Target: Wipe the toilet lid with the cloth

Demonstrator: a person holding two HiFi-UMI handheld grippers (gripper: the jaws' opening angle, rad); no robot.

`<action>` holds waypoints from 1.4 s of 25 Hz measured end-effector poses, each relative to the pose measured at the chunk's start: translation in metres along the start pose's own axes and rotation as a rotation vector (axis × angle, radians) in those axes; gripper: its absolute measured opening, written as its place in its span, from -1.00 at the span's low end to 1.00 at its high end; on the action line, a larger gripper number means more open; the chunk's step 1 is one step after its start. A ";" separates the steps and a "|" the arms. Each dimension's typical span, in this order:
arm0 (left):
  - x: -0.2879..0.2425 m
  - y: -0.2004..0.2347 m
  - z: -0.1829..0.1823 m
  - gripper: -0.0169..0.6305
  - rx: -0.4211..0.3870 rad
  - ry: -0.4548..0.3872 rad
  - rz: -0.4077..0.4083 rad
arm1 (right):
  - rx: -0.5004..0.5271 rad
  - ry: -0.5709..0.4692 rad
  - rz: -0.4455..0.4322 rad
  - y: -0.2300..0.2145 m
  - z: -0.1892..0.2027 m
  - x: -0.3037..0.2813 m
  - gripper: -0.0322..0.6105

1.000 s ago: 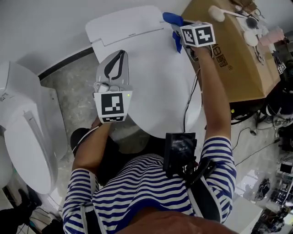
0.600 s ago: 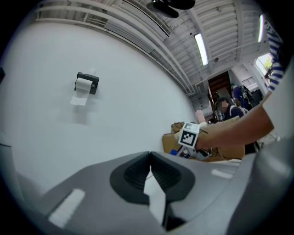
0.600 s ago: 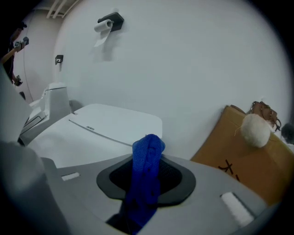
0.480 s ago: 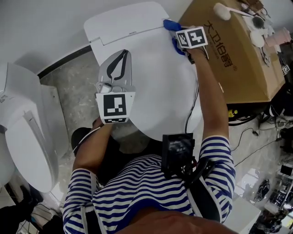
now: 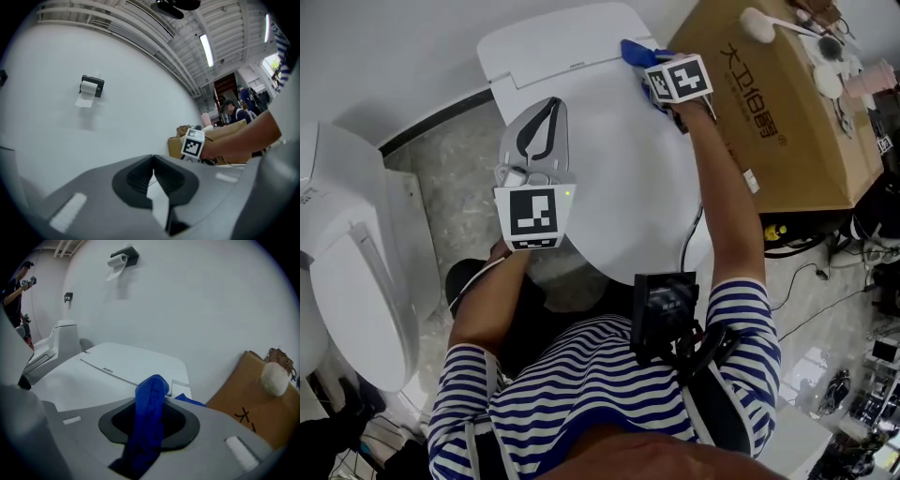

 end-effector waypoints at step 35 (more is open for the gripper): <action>0.089 0.059 -0.023 -0.94 0.006 -0.066 -0.126 | 0.240 -0.163 -0.361 0.254 -0.118 0.003 -0.54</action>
Point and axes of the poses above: the fingertips, and each gripper's own axes: x backward along the fingers, y to its left, z out of its underside, the point moved 10 cm from there along x, backward along the fingers, and after that the axes turned 9 degrees about x, right-handed, at the moved point
